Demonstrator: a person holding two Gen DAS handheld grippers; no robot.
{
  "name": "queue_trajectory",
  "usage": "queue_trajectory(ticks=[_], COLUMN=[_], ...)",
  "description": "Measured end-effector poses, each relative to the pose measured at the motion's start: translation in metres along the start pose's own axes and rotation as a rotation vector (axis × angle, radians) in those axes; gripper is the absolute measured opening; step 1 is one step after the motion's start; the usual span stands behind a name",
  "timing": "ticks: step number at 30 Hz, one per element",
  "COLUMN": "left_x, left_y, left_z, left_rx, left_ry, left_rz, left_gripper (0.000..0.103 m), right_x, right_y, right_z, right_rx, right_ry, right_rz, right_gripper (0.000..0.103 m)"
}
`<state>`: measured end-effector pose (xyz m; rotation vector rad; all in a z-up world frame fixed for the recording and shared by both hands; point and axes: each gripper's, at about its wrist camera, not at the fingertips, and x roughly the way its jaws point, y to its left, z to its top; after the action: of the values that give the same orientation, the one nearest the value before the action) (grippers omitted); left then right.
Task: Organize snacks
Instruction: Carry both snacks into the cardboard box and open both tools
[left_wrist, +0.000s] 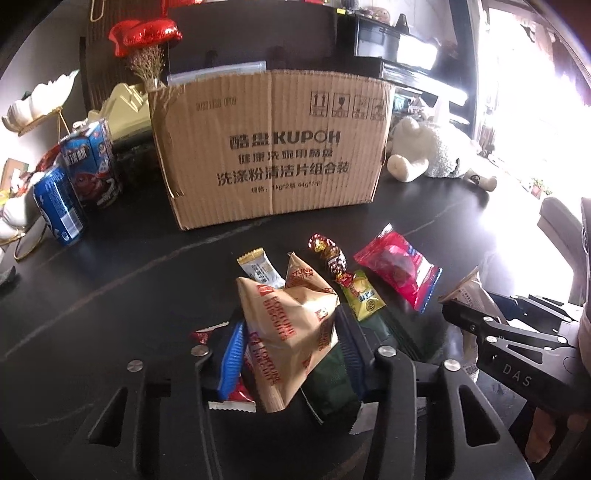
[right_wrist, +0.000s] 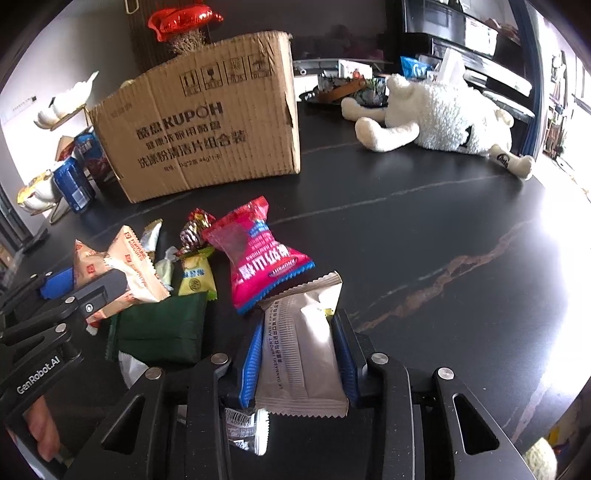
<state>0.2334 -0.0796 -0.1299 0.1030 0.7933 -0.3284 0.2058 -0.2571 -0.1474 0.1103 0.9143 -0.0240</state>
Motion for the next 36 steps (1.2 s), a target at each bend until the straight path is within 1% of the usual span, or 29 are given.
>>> queue_trajectory(ticks=[7,12,14,17,22,30,36], left_x=[-0.015,-0.026,-0.030,-0.036,-0.052,-0.073,-0.085], left_y=[-0.003,-0.005,-0.004,-0.005,-0.003,0.002,0.009], left_z=[-0.001,0.005,0.007,0.011,0.021,0.049,0.079], left_rx=[-0.004,0.014,0.009,0.000,-0.005,0.016,0.037], left_ry=[-0.032,-0.077,-0.081,-0.087,-0.116,-0.171,-0.206], left_rz=[-0.010,0.017,0.015,0.007,0.011,0.024,0.029], left_gripper=[0.038,0.037,0.036,0.036,0.035,0.035,0.034], right_x=[-0.024,-0.037,-0.038,-0.042,-0.050,-0.064,-0.075], right_y=[0.003,0.006,0.006,0.010,0.019,0.029,0.037], right_z=[0.002,0.007,0.010,0.013,0.019,0.049,0.083], right_rx=[-0.001,-0.012,-0.004,-0.013,-0.033,-0.037,-0.052], right_ry=[-0.055,-0.100,-0.099,-0.108,-0.123,-0.164,-0.219], right_rz=[-0.001,-0.007,0.018,0.021,0.051,0.108,0.127], right_gripper=[0.037,0.037,0.037,0.037,0.037,0.037,0.037])
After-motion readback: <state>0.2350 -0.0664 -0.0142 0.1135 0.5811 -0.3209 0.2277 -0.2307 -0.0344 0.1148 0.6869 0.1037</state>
